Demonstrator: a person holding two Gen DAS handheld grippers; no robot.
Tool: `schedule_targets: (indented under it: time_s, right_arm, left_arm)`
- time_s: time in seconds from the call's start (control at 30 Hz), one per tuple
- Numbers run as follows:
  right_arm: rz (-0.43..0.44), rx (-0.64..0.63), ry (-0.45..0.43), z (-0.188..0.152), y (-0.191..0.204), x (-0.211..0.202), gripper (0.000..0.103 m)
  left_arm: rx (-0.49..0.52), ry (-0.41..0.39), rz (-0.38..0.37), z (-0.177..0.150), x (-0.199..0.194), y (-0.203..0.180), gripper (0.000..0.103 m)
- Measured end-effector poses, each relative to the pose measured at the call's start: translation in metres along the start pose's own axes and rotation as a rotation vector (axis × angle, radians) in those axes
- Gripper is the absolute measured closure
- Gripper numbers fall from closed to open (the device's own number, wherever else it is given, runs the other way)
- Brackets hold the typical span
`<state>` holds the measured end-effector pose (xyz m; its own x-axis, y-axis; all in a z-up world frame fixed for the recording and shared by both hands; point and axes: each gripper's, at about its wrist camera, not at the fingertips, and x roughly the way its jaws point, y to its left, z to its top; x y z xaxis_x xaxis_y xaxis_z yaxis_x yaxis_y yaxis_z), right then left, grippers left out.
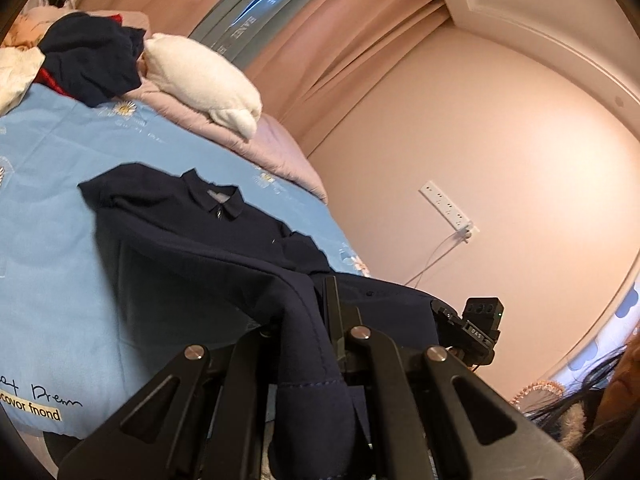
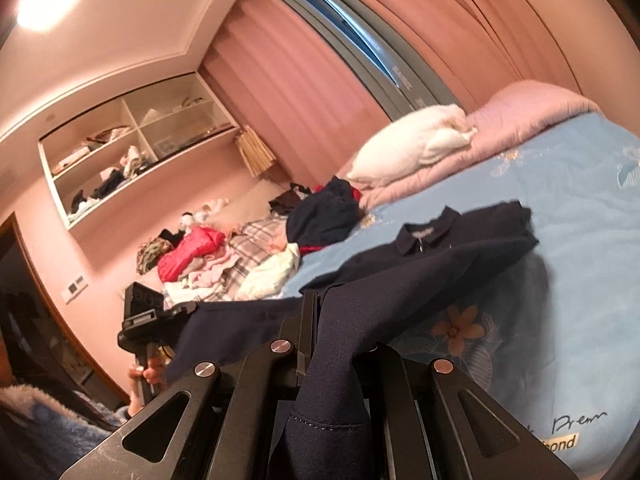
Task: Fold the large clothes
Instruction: 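Lift the hem with both grippers and fold it toward the collar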
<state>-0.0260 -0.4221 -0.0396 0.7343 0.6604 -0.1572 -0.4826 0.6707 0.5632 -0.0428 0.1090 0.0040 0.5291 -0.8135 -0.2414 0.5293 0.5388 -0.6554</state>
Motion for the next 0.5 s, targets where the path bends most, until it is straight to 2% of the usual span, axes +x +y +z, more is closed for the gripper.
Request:
schedule_targets:
  time_s: [0.27, 0.5]
  right_arm:
    - [0.028, -0.027, -0.055, 0.006, 0.006, -0.010, 0.096]
    - [0.023, 0.028, -0.062, 0.012, -0.010, -0.002, 0.095]
  left_arm:
    - [0.006, -0.029, -0.028, 0.010, -0.007, -0.002, 0.098]
    - [-0.038, -0.025, -0.022, 0.019, 0.005, 0.016, 0.098]
